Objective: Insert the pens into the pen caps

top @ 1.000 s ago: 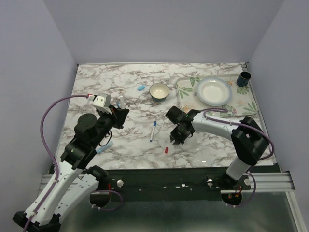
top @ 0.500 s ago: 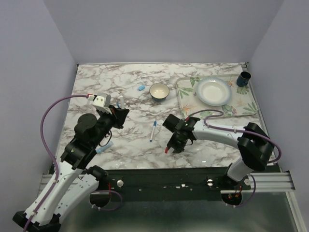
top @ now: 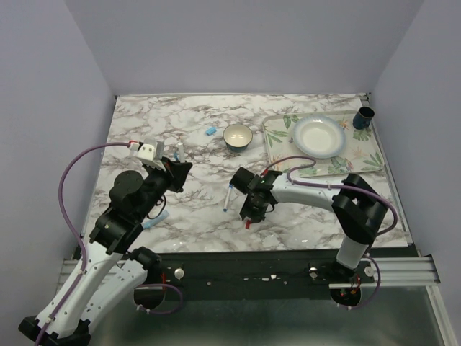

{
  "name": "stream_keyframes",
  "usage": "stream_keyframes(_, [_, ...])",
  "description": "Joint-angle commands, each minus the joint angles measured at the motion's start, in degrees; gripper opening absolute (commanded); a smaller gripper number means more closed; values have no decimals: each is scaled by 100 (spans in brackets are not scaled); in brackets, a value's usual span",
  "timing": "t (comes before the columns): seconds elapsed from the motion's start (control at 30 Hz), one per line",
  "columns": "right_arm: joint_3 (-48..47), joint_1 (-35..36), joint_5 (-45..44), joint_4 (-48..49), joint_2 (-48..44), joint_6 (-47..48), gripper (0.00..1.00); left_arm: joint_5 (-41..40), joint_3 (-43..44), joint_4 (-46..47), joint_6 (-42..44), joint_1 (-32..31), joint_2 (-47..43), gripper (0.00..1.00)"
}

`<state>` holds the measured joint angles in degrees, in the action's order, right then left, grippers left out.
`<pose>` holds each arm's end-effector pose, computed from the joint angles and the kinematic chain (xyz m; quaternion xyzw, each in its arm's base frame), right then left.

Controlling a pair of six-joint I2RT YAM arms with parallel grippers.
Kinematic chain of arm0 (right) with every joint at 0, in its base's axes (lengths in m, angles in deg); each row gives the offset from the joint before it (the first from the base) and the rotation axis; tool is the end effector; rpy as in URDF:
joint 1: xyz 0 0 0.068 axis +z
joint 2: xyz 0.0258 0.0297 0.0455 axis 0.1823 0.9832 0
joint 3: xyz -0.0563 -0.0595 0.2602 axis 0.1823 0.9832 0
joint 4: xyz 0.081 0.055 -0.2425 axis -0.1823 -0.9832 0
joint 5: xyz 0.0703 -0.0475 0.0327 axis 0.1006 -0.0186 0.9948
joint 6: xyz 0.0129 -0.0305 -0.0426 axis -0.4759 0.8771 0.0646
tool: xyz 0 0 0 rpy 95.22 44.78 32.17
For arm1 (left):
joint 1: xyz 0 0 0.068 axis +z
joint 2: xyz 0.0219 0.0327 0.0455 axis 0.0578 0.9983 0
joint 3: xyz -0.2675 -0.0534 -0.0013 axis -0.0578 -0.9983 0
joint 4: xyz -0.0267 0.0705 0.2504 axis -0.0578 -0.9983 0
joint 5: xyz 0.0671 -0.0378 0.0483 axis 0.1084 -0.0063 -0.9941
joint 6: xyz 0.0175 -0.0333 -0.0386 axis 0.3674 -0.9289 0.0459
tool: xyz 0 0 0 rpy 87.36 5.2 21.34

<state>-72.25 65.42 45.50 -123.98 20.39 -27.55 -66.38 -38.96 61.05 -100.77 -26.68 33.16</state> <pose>0.1897 0.2644 0.1708 0.1969 0.9737 0.0766 0.0849 0.1186 -0.0673 0.3537 0.0454 0.7349 -0.2865 0.6130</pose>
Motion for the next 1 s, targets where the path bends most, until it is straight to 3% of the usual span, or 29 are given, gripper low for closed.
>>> stream_keyframes(0.0, [-174, 133, -509, -280, 162, 188, 36, -35, 2, 67, 53, 29, -36, 0])
stream_keyframes(0.97, [-95, 441, -659, -87, 399, 461, 34, -44, -6, 76, 53, 29, 8, 0])
